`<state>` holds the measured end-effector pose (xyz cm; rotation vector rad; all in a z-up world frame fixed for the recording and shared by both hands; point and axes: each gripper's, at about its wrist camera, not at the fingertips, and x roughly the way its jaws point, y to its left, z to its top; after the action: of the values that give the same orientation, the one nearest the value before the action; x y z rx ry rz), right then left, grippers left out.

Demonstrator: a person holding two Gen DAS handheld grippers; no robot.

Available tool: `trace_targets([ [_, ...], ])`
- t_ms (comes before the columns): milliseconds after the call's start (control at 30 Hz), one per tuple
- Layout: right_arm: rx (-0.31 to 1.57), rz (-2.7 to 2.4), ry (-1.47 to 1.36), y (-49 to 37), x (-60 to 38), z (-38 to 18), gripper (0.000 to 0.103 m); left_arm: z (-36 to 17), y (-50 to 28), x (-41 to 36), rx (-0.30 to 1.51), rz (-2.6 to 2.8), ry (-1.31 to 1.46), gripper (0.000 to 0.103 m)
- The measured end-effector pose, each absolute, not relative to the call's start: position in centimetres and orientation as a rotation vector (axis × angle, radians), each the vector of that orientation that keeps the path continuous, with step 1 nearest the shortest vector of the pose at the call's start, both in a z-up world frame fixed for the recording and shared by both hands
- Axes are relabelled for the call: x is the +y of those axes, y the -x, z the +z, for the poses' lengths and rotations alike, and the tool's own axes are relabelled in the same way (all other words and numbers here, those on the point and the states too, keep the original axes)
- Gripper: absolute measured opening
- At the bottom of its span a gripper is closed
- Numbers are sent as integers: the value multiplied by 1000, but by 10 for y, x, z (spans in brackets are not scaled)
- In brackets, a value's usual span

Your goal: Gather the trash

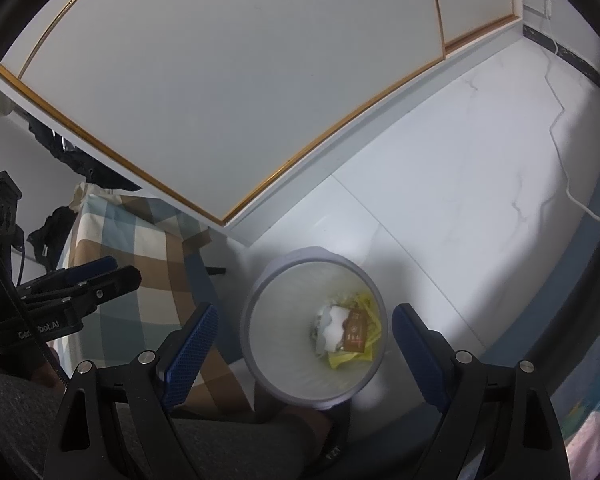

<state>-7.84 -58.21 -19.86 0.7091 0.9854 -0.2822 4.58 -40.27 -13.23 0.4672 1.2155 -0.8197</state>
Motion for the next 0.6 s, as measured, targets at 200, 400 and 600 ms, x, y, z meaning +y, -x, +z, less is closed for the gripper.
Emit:
trace_targets([
  [200,987,-286,-702,78,-583,-198,89,-131,-43,-405,1204,-832,-485,68],
  [400,991,-298,-692,79,-585,-199,89,-130,-43,-404,1185,-826,-484,68],
  [600,992,-303,-683,79,-585,-197,89,-129,-43,-406,1184,-831,-489,68],
])
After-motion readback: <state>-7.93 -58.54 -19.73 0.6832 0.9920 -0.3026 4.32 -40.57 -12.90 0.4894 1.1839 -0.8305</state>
